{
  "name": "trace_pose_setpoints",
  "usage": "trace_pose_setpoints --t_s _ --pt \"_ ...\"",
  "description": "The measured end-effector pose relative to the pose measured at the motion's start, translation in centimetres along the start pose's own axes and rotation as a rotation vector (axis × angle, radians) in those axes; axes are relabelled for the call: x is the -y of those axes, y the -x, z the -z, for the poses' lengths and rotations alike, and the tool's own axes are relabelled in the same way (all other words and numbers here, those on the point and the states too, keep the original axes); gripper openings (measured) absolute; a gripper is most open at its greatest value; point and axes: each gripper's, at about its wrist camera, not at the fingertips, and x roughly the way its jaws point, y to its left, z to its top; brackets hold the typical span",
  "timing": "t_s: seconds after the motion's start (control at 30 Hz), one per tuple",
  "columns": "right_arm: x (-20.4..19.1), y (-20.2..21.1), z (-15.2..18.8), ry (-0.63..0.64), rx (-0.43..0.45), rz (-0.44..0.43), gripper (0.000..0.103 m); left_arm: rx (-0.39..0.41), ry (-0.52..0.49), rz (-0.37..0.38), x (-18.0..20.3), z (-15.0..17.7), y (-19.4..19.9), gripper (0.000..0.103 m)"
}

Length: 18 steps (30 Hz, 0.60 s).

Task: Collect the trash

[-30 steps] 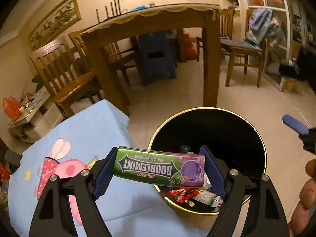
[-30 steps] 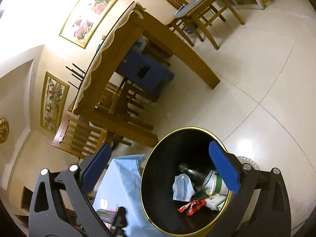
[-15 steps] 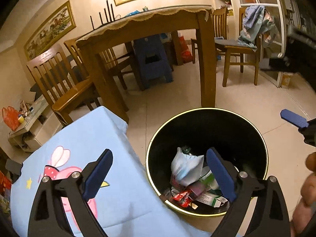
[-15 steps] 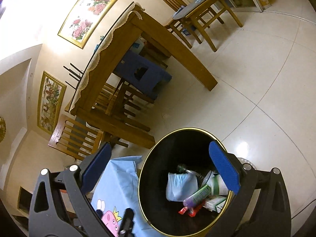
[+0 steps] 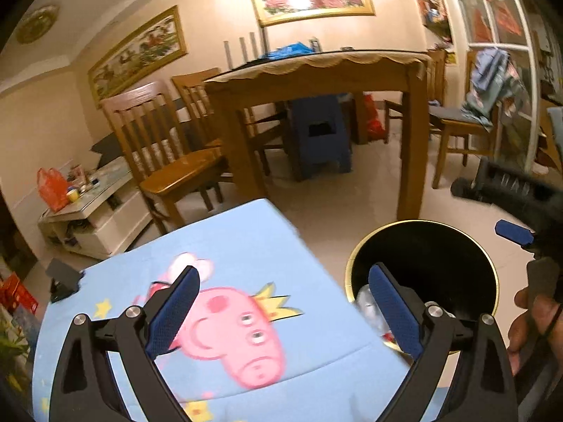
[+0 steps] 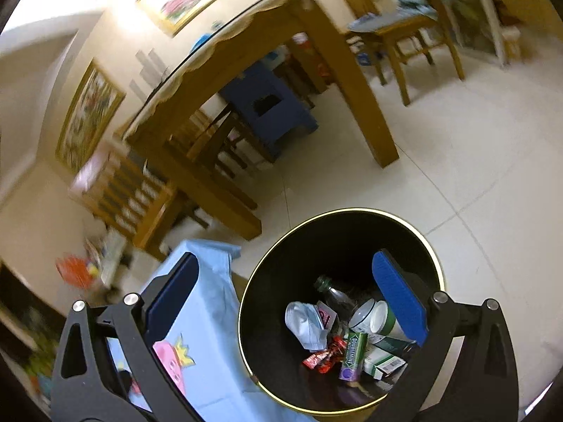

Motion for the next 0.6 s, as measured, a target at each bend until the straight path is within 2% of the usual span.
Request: trace_pose_setpoints --t_s 0.13,0.27,0.33,0.4,0.47,0.6 --pt "-5.7 -1.0 2.6 0.236 -0.041 0.017 0.098 -0.008 0.047 -0.051 -4.1 0.9 1.4 0.094" --pt "-12.2 -1.5 7.7 0.472 -0.093 0.036 0.098 -0.044 0.111 -0.117 -9.7 2.6 3.3 0.096" --pt "-14.8 -1.1 10.3 0.537 -0.127 0.017 0.098 -0.059 0.136 -0.147 -12.5 3.5 4.4 0.096" --pt "-17.3 0.5 12.8 0.584 -0.125 0.004 0.098 -0.067 0.152 -0.190 -15.3 4.5 6.1 0.096" --pt "-19.9 3.5 14.8 0.620 -0.077 -0.029 0.098 -0.067 0.173 -0.200 -17.5 5.3 8.0 0.096" --pt "-24.2 9.5 16.1 0.661 -0.003 -0.110 0.098 -0.053 0.207 -0.234 -20.8 6.5 12.2 0.096"
